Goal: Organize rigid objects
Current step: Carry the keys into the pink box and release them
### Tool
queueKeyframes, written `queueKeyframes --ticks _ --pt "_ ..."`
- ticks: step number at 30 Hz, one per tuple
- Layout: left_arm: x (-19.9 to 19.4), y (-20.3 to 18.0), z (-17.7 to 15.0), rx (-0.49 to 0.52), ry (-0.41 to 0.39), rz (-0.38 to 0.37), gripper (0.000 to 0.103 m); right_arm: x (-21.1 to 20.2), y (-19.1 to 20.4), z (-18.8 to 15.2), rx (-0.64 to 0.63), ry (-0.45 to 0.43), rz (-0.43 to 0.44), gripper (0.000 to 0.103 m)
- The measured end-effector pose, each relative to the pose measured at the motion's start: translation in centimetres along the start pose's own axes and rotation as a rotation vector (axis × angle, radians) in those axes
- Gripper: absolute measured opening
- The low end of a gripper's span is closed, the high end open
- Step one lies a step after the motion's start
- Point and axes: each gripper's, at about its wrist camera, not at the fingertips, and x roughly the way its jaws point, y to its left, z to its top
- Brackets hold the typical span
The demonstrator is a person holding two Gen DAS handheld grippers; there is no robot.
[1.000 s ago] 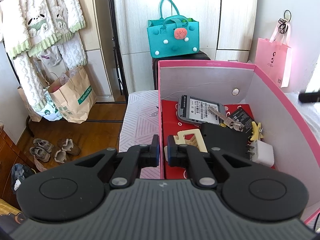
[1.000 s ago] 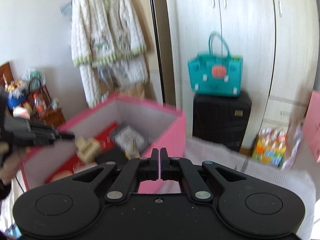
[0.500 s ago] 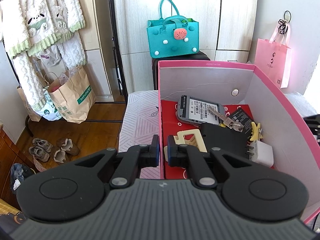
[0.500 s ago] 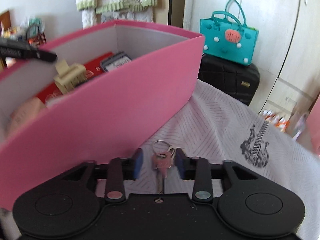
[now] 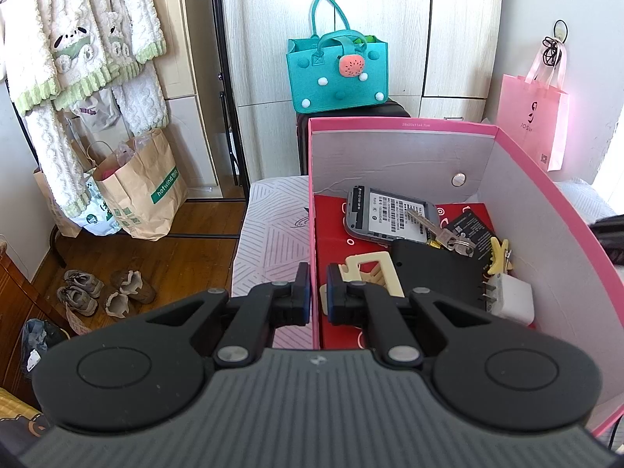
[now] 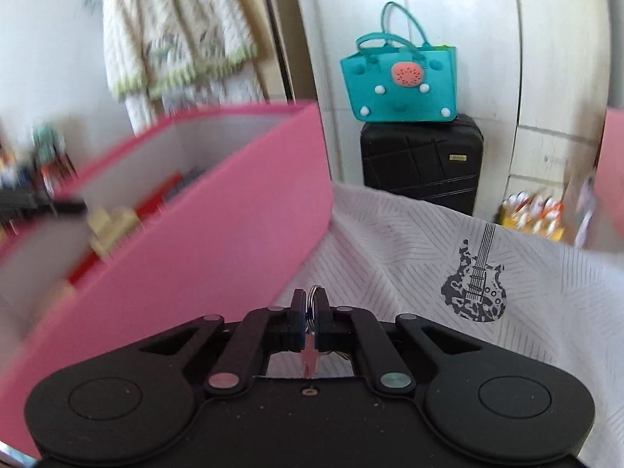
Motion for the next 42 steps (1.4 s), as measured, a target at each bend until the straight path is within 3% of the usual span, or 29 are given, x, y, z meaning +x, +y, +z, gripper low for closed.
queueKeyframes --ticks 7,12,15,20,26,33,37,41,42 --pt "0.0 0.0 0.0 -0.003 0.0 -0.002 0.007 -3.7 1.4 2.8 0.004 -0.129 0.018 0.005" --pt "0.0 0.1 0.0 0.0 0.0 -0.001 0.007 -5.6 2.8 5.0 0.034 -0.219 0.092 0.005" --pt "0.0 0.1 0.0 -0.008 0.0 -0.004 0.007 -6.0 4.4 6.1 0.018 -0.225 0.154 0.005" --pt "0.0 0.2 0.0 -0.008 -0.001 -0.006 0.007 -5.4 7.5 6.7 -0.046 -0.192 0.206 0.005" --pt "0.0 0.3 0.0 -0.013 -0.001 -0.008 0.007 -2.6 10.4 6.0 -0.076 -0.087 0.301 0.005" --pt "0.0 0.3 0.0 -0.011 -0.001 -0.008 0.007 2.1 12.4 4.5 -0.1 0.073 0.294 0.005" --pt "0.0 0.3 -0.1 -0.012 -0.001 -0.009 0.007 2.6 11.9 4.7 -0.049 0.09 0.263 0.015" --pt "0.0 0.3 0.0 -0.011 -0.002 -0.009 0.007 1.7 10.8 4.9 -0.007 0.053 0.247 0.036" --pt "0.0 0.3 0.0 -0.014 -0.002 -0.011 0.007 1.3 10.5 4.8 -0.006 0.044 0.233 0.037"
